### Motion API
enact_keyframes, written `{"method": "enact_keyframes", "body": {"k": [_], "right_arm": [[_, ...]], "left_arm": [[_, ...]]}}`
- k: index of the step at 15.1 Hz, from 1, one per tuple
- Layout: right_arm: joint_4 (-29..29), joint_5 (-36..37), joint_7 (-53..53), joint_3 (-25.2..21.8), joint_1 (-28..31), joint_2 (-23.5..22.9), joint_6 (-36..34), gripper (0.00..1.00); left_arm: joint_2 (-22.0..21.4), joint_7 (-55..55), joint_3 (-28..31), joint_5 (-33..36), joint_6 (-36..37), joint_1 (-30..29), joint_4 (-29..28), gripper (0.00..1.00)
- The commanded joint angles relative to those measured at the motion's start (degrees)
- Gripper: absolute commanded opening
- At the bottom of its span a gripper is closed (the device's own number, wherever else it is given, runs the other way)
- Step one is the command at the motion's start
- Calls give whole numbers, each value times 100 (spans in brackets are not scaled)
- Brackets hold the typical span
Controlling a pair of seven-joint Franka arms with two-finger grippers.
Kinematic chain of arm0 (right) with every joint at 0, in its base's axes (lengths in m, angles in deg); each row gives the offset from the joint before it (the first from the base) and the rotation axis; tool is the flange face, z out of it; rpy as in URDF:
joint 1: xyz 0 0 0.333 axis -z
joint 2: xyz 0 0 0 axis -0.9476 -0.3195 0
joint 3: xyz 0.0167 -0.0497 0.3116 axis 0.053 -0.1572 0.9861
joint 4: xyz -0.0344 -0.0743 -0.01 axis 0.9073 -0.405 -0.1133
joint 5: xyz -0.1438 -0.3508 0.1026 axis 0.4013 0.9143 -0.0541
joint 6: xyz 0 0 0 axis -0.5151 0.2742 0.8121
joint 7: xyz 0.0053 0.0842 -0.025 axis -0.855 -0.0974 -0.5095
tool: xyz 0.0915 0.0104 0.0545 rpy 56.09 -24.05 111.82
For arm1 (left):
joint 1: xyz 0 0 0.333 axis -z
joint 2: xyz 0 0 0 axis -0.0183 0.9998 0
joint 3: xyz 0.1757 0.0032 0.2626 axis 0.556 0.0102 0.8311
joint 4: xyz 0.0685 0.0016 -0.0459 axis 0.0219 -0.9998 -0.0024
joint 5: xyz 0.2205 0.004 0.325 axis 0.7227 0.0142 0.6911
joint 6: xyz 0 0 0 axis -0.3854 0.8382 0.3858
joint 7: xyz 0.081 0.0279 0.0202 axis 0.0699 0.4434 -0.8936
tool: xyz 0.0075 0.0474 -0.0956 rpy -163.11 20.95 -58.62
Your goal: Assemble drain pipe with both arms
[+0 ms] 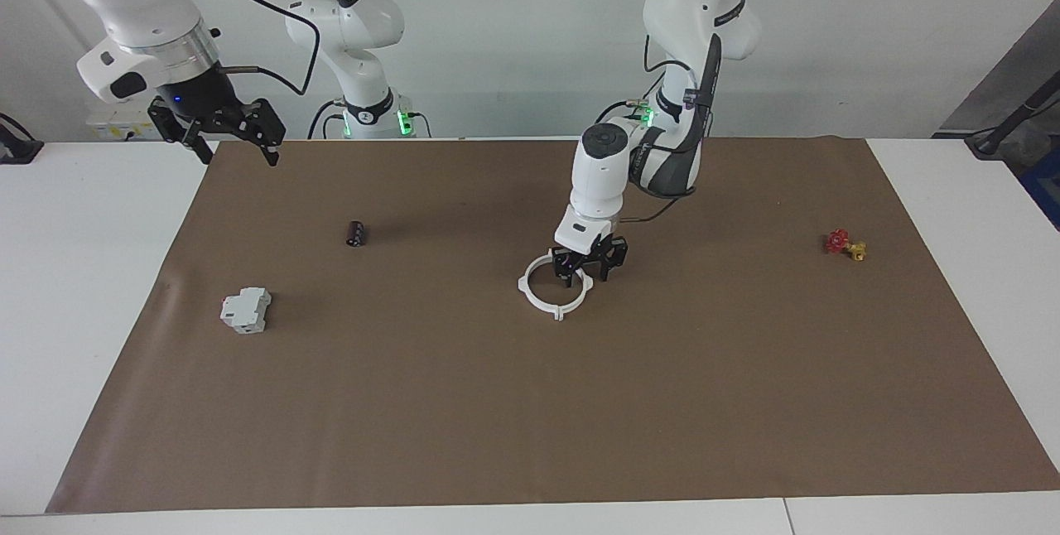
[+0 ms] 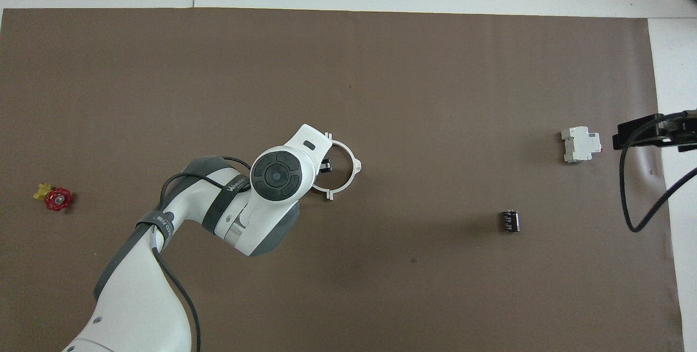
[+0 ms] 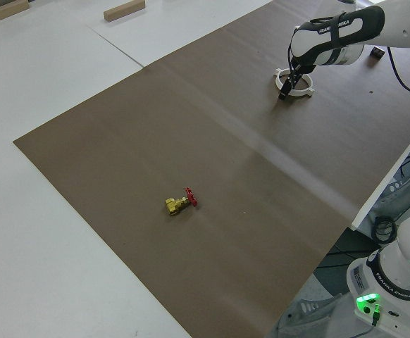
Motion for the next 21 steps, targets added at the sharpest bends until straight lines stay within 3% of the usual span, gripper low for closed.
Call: {"method": "enact_keyframes", "body": {"k": [1,7,10,17,21], "right_arm": [[45,-109,-52,19,40,54,-44,100],[45,-109,-52,28,40,54,-44,100],[45,-109,-52,28,40,62,-44,100],[45,-109,-52,28,40,54,-44,100],[45,-109,-52,28,40,62,-44,100]], "left_arm": [[65,-33,71,81,-95,88,40,100],[48,-24,71,73,106,80,66,100],[-75,29,71,73,957,19,391,100],[-1111,-33,115,-165,2144,-227,523,100],[-1691,466,115,-165,2979,-1008,524,100]]}}
